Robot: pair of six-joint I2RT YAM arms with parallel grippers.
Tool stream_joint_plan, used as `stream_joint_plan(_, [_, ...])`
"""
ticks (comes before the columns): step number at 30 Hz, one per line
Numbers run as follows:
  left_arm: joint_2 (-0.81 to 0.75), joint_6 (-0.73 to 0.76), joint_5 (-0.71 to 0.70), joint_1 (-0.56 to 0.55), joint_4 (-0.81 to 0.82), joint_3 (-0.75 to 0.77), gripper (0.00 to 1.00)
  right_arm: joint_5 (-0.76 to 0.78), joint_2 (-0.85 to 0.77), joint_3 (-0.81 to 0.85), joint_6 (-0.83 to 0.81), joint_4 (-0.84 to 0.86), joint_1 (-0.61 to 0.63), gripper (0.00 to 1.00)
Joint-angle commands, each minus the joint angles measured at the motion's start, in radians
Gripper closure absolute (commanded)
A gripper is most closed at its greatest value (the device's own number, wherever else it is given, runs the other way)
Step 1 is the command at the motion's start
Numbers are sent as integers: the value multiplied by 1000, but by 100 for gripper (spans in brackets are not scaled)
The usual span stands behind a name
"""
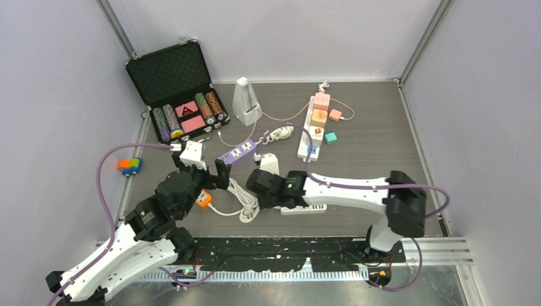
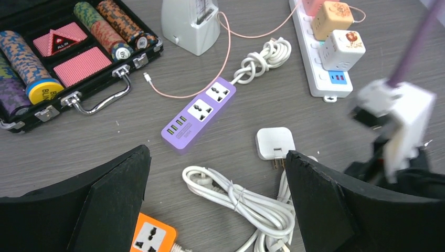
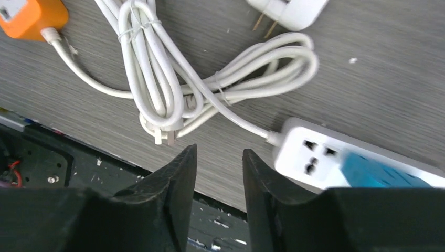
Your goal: Insert the plug
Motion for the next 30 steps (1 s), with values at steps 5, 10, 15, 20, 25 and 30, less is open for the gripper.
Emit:
stream_joint_plan(5, [-3, -22, -8, 12, 0, -9, 0, -96, 170, 34, -49, 61, -2, 60])
stream_joint_plan(10, [3, -24, 15, 21, 40, -34, 0, -83, 183, -38, -32, 59, -35, 62])
stream_joint_plan(15, [29, -22, 33, 29, 54, -38, 0, -66, 167, -111, -28, 57, -76, 62])
stream_joint_plan(20, [39, -23, 47, 35, 72, -48, 0, -28, 134, -184, -42, 42, -126, 62])
stream_joint_plan(25, [41, -26, 58, 41, 84, -61, 0, -4, 76, -252, -66, 42, -181, 62])
stream_joint_plan(30, [50, -22, 69, 49, 96, -66, 0, 8, 21, -335, -104, 51, -254, 62])
